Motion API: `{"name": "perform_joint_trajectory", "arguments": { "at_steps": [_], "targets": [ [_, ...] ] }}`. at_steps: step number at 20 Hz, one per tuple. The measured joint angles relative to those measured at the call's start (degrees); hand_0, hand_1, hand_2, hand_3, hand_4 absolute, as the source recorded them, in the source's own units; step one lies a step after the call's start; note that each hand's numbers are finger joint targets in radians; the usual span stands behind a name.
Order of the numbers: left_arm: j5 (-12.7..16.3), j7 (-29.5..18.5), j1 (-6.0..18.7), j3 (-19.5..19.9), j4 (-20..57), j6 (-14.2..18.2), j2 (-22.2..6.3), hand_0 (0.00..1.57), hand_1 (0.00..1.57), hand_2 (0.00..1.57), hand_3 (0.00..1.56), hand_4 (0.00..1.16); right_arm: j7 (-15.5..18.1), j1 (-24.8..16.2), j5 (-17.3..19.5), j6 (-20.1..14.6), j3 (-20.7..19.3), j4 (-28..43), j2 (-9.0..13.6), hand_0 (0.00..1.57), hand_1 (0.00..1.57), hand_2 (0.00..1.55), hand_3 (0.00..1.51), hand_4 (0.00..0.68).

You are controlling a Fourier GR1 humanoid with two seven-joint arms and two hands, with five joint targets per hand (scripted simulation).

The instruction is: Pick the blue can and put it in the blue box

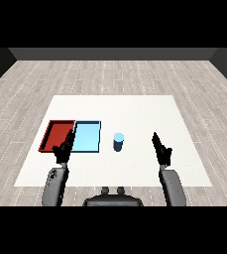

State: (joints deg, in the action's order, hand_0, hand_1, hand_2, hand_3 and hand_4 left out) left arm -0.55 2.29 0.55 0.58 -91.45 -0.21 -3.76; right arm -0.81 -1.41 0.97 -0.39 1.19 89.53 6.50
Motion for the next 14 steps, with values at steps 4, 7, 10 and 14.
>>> {"name": "perform_joint_trajectory", "arguments": {
  "at_steps": [4,7,10,14],
  "targets": [
    [-0.94,-0.27,-0.49,-0.05,-0.03,-0.03,-0.06,0.00,0.00,0.00,0.00,0.00,1.15,-2.58,-0.33,2.15,-0.35,2.62,0.30,0.00,0.00,0.00,0.00,0.000],
    [-0.94,-2.22,-0.21,-0.25,-1.48,0.18,0.56,0.00,0.00,0.00,0.00,0.00,3.10,-4.58,-2.41,4.24,-0.57,5.55,-0.21,0.00,0.00,0.00,0.00,0.000],
    [0.11,-9.28,-0.08,0.03,-2.68,-0.96,0.95,0.00,0.00,0.00,0.00,0.00,7.29,-5.13,-7.33,7.79,-0.86,7.67,-1.37,0.00,0.00,0.00,0.00,0.000],
    [1.60,-15.59,-1.96,0.44,-3.63,-3.21,0.66,0.00,0.00,0.00,0.00,0.00,11.36,-9.06,-11.83,12.48,-1.62,10.29,-1.05,0.00,0.00,0.00,0.00,0.000]
  ]
}}
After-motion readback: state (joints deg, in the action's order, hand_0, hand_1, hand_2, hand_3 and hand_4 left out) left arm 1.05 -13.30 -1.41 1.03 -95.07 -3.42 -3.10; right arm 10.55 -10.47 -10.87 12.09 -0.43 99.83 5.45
